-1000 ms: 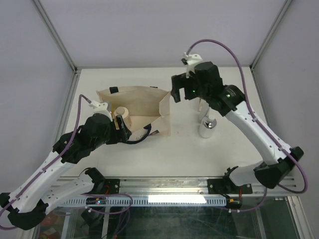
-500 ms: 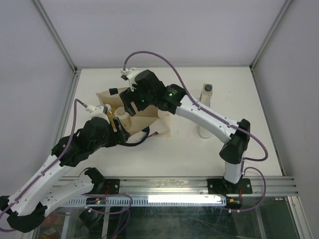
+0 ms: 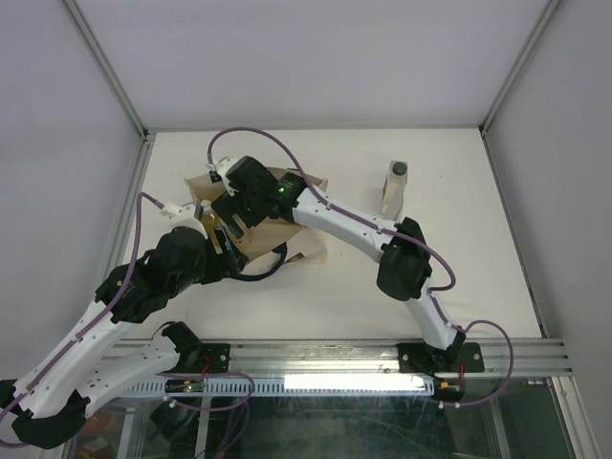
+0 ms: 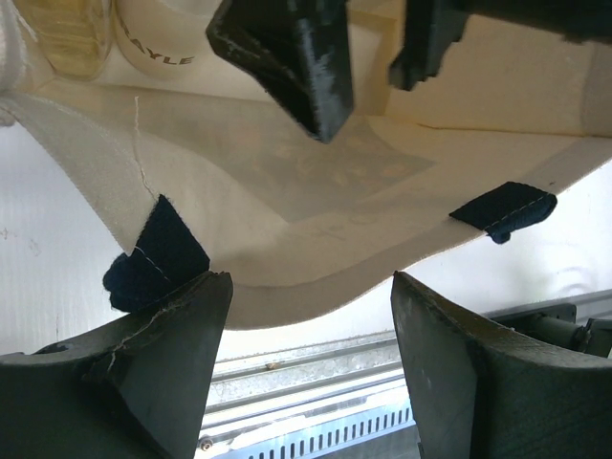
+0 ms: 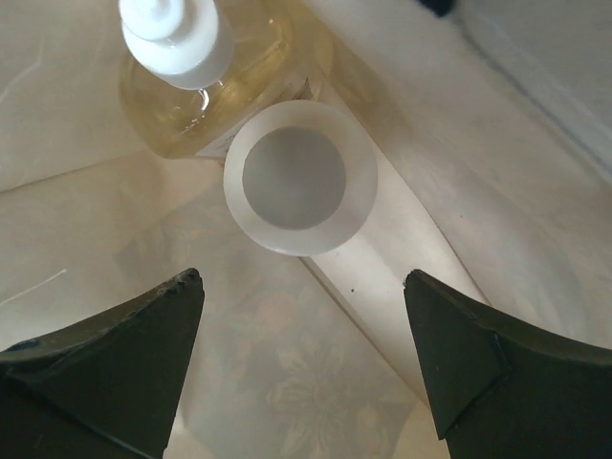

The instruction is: Take the personal care products out of the canvas bag

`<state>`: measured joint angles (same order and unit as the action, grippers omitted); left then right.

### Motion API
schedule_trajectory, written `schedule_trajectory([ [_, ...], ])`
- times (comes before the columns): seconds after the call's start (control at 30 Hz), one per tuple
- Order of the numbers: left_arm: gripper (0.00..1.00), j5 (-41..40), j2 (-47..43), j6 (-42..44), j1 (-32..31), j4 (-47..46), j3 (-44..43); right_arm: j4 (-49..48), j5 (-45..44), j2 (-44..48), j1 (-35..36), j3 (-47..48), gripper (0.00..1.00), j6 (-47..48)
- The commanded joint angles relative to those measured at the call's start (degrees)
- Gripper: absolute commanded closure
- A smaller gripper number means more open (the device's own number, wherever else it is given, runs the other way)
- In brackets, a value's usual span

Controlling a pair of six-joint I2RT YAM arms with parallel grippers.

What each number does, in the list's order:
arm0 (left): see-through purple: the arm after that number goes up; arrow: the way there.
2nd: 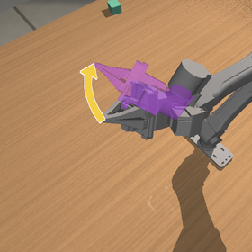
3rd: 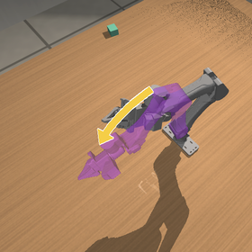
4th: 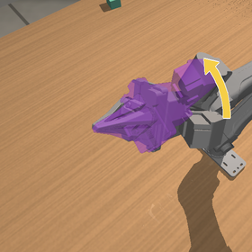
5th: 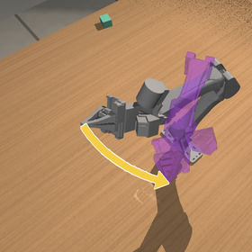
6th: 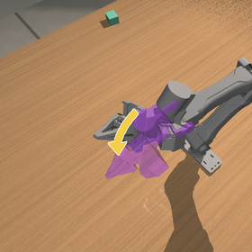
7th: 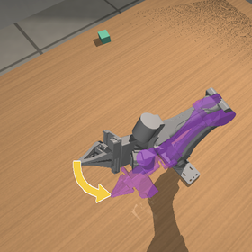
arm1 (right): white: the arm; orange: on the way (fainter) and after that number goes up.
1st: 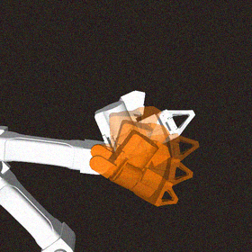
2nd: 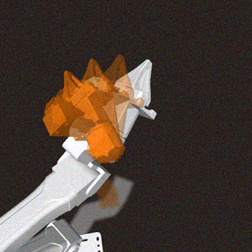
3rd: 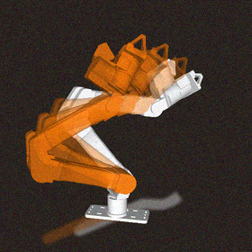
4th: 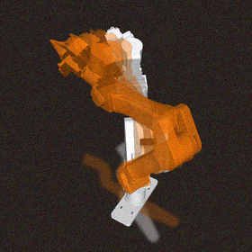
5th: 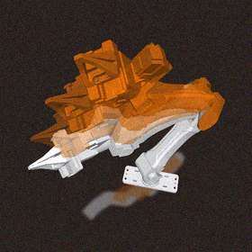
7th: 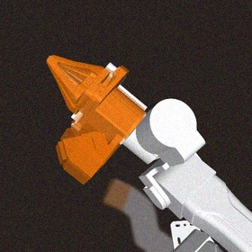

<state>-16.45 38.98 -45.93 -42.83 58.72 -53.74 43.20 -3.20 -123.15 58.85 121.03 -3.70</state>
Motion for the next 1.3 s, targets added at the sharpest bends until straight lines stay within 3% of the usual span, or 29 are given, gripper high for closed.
schedule_trajectory([
  [0.0, 0.29, -1.1, 0.0, -0.6, -0.5, 0.3, -1.6, -2.1, -1.2, -2.2, 0.5, 4.0, 0.11, 1.4],
  [0.73, 0.28, -0.4, 1.4, 1.4, -0.5, 0.0, -2.3, -5.5, -4.8, -14.5, 0.7, 12.2, 0.13, 1.5],
  [0.9, 0.28, -0.2, 1.1, 1.3, -0.5, 0.0, -2.2, -6.2, -3.9, -14.5, 0.7, 12.6, 0.24, 1.1],
  [1.27, 0.26, -0.5, 1.8, 2.4, -0.5, -0.1, -2.5, -5.3, -4.3, -10.1, 0.7, 13.3, 0.74, 3.4],
])
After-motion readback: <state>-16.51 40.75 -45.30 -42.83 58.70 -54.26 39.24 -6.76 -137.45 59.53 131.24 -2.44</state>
